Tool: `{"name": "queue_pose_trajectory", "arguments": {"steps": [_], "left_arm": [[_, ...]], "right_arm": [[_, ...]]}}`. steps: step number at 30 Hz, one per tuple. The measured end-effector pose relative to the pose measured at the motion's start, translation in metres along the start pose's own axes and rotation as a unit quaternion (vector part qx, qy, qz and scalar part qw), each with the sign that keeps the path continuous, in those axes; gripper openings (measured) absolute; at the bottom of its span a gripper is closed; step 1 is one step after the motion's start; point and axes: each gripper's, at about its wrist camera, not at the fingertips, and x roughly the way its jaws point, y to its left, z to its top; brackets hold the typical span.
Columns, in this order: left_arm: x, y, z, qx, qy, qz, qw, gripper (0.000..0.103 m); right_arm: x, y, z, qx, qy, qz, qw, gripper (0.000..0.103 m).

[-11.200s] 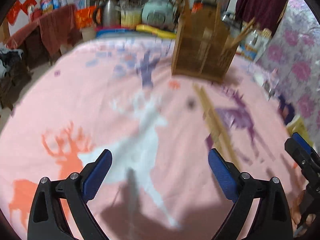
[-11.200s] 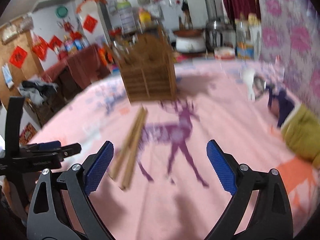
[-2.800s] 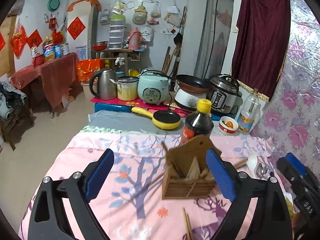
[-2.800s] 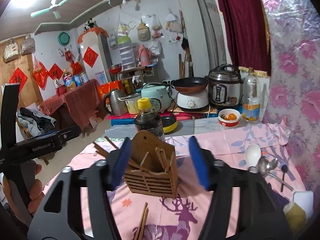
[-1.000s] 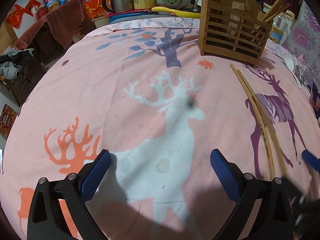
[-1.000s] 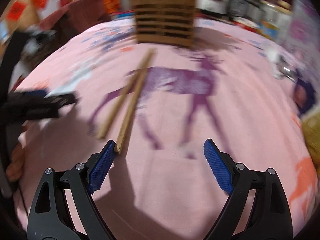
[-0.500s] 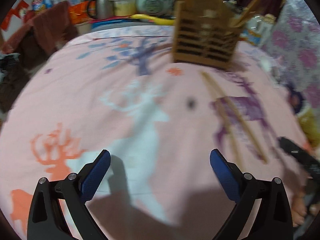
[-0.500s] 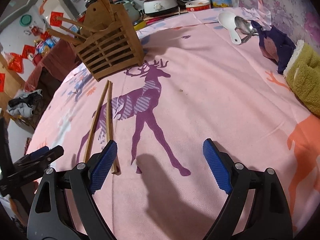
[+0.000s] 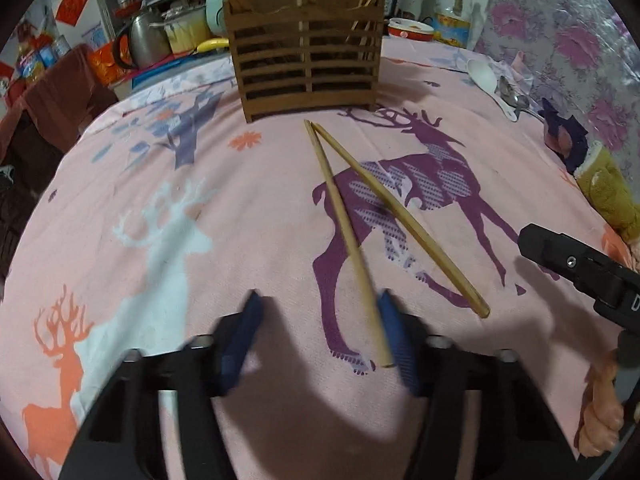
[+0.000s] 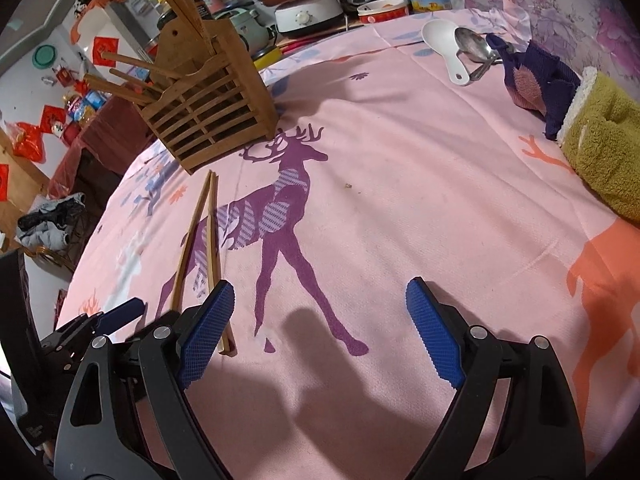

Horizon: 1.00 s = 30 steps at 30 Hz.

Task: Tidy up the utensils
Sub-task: 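Close the left tool on a chopstick while the right tool grasps another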

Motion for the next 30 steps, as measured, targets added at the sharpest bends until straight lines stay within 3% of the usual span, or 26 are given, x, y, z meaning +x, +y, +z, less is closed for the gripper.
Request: {"name": "queue_pose_trajectory", "arguments": {"steps": [2, 4, 8, 13, 15, 18, 20, 21, 30], "left_arm": [[-0.002, 0.006, -0.002, -0.002, -0.006, 0.014, 0.9999, 0.019], [-0.004, 0.02, -0.003, -0.019, -0.006, 0.015, 0.9997, 0.012], [-0.008, 0.06, -0.011, -0.064, -0.006, 0.026, 0.9976, 0.01], [-0.014, 0.087, -0.017, -0.11, -0.005, -0.001, 0.9939, 0.012], [-0.014, 0.088, -0.017, -0.113, -0.005, -0.009, 0.9936, 0.016], [-0.015, 0.081, -0.018, -0.099, -0.006, -0.005, 0.9951, 0.034], [-0.015, 0.076, -0.018, -0.089, -0.005, 0.023, 0.9958, 0.064], [-0.015, 0.076, -0.018, -0.089, -0.004, 0.037, 0.9954, 0.064], [-0.016, 0.079, -0.02, -0.093, -0.005, 0.035, 0.995, 0.064]], "right_arm": [[0.0, 0.0, 0.0, 0.0, 0.0, 0.001, 1.0, 0.085], [0.0, 0.0, 0.0, -0.003, -0.001, -0.001, 1.0, 0.085], [0.0, 0.004, -0.001, -0.015, -0.001, 0.0, 1.0, 0.085], [-0.002, 0.015, -0.004, -0.044, -0.004, 0.005, 0.999, 0.085], [-0.003, 0.022, -0.006, -0.06, -0.007, 0.006, 0.998, 0.084], [-0.004, 0.034, -0.01, -0.091, -0.007, 0.008, 0.996, 0.082], [-0.003, 0.041, -0.014, -0.109, -0.004, 0.011, 0.994, 0.079], [-0.002, 0.046, -0.016, -0.122, -0.001, 0.01, 0.993, 0.078], [0.002, 0.068, -0.03, -0.187, 0.014, 0.01, 0.982, 0.07]]}}
